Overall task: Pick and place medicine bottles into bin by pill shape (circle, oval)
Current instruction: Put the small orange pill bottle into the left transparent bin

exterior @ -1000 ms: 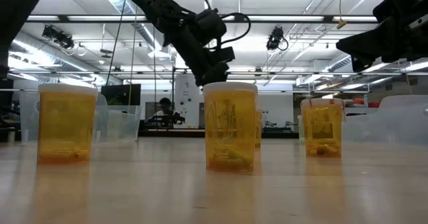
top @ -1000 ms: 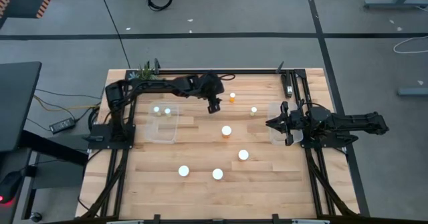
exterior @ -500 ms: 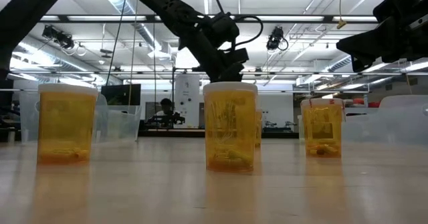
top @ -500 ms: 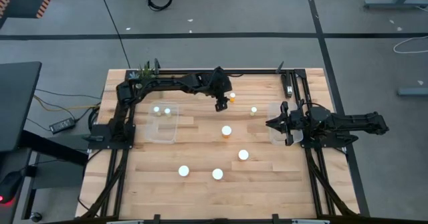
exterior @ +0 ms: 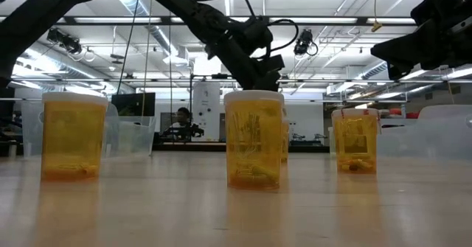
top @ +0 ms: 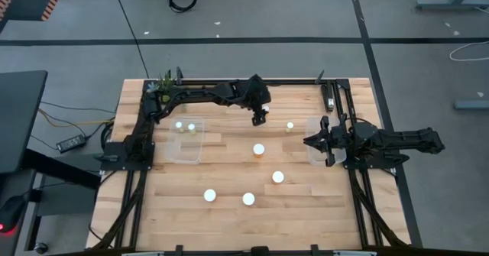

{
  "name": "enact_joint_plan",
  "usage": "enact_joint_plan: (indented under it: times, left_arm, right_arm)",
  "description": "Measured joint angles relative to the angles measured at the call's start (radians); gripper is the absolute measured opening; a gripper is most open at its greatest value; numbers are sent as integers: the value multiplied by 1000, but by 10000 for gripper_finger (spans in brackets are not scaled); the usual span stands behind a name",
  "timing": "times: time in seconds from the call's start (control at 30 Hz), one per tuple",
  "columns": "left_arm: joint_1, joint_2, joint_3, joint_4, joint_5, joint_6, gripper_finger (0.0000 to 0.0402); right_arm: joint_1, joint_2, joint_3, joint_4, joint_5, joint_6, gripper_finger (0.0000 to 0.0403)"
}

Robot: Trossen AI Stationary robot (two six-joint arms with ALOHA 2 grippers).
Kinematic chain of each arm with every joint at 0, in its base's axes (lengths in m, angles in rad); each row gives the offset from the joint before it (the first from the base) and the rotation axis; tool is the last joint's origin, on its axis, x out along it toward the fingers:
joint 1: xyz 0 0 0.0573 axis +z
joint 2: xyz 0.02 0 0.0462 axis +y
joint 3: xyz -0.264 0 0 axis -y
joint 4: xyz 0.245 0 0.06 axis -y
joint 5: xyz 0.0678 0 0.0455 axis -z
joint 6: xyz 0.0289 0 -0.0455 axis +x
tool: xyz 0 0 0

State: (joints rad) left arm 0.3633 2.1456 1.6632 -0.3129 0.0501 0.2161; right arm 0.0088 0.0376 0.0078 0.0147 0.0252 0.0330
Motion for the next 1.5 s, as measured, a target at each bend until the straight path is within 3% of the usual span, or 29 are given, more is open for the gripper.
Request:
enact_joint_plan:
  times: [0.4, 0.67, 1.1, 1.5]
  left_arm:
    - [-8, 43, 0, 76, -38, -21, 248]
    - [-11, 41, 0, 42, -38, 36, 247]
    - [-19, 144, 215, -194, -59, 109, 247]
    - [-22, 146, 221, -252, -84, 136, 217]
  right_arm:
    - [0, 22, 0, -4, 0, 0, 46]
    - [0, 22, 0, -1, 0, 0, 46]
    - [0, 22, 0, 0, 0, 0, 46]
    - [0, 22, 0, 0, 0, 0, 46]
